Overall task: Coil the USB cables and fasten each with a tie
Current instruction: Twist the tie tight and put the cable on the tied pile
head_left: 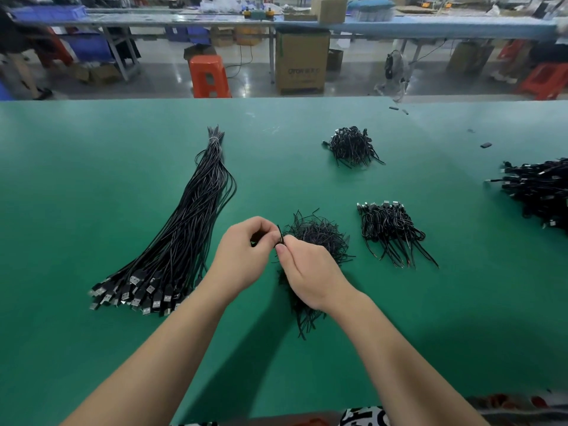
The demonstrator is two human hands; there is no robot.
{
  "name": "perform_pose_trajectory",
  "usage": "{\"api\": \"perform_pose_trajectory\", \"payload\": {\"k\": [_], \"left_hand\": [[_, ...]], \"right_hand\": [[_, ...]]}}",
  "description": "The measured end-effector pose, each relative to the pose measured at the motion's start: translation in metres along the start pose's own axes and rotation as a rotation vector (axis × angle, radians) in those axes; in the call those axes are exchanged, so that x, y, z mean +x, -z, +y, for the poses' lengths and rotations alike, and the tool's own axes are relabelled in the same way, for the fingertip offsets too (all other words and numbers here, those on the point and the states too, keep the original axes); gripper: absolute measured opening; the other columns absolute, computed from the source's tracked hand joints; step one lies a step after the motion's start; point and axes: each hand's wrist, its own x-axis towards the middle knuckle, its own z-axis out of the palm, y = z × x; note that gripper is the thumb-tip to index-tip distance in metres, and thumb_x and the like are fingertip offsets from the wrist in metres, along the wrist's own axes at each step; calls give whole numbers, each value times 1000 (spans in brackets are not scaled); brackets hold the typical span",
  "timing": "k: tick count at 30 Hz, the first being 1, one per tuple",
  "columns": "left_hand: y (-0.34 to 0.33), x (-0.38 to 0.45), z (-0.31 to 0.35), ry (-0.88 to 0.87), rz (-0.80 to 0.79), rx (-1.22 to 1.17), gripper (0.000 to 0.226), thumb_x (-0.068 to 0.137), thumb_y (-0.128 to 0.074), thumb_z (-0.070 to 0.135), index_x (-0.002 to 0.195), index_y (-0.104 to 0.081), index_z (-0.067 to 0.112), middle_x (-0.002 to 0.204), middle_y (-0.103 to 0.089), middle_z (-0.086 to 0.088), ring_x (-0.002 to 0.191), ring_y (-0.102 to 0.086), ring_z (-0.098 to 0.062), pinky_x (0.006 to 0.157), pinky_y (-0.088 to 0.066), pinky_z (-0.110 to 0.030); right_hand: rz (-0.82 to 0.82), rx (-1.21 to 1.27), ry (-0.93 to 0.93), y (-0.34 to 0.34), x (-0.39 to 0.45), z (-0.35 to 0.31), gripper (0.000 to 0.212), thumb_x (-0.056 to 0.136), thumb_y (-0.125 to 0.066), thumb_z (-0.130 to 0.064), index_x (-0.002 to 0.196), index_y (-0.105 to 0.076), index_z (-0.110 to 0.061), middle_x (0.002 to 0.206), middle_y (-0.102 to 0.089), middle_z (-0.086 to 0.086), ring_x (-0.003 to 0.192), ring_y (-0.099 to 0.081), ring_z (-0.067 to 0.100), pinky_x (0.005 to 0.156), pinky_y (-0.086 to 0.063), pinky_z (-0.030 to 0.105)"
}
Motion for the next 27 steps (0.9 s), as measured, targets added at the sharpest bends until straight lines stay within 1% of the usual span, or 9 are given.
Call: {"api": "perform_pose_trajectory", "payload": {"k": [3,6,11,16,19,20,22,24,27], "left_hand": [[3,3,-5,154,-113,-95,14,93,-64,12,80,-70,14,72,-65,2,68,-52,-14,68,-43,-29],[11,6,-9,213,-215,-123,14,91,-67,14,78,-72,15,71,-66,2,64,-50,-11,63,-40,-22],[17,9,-14,207,-109,1,23,81,-81,31,70,-69,15,52,-54,8,45,-38,-8,45,-31,-21],[14,4,-6,125,-48,109,35,94,-61,46,72,-78,24,48,-50,-3,46,-37,-13,49,-33,-32],[15,3,-2,100,-68,175,42,95,-58,48,73,-78,18,44,-32,4,43,-26,-12,46,-25,-30],[16,3,-1,86,-92,209,38,94,-61,45,72,-78,19,43,-33,4,41,-25,-12,44,-24,-27],[20,4,1,72,-138,275,24,91,-66,35,72,-78,26,48,-53,6,40,-30,-12,42,-30,-22],[22,4,3,61,-178,360,16,90,-68,29,78,-78,30,73,-72,8,47,-49,-16,51,-46,-24],[19,3,6,-6,-167,565,12,91,-66,28,88,-77,29,92,-74,4,85,-67,-20,80,-53,-32]], "right_hand": [[-15,-213,99,0,-1,0,26,108,-35,-30,85,-39,-18,73,-50,-1,65,-53,31,63,-40,43],[-24,-321,159,-2,-2,1,28,107,-36,-29,90,-52,-12,78,-62,6,66,-58,32,62,-41,42],[-13,-391,187,-5,-3,1,31,107,-36,-30,95,-56,-10,82,-64,5,68,-61,29,60,-46,42],[32,-415,179,-7,1,0,27,105,-43,-26,86,-55,-11,73,-61,5,59,-59,29,52,-43,39],[56,-475,186,-7,4,-1,25,102,-47,-23,84,-57,-10,69,-63,6,54,-60,30,47,-41,37],[34,-502,186,-8,4,-1,27,103,-43,-25,86,-57,-10,71,-64,6,56,-61,30,48,-41,37],[24,-553,201,-10,4,0,27,103,-41,-26,86,-57,-12,70,-64,4,54,-60,28,47,-37,35],[50,-598,207,-10,4,-1,24,98,-55,-24,76,-56,-14,58,-59,0,42,-55,24,41,-32,29],[98,-654,188,-11,4,-6,29,83,-76,-23,63,-55,-17,45,-52,-4,30,-46,19,37,-24,22]]}}
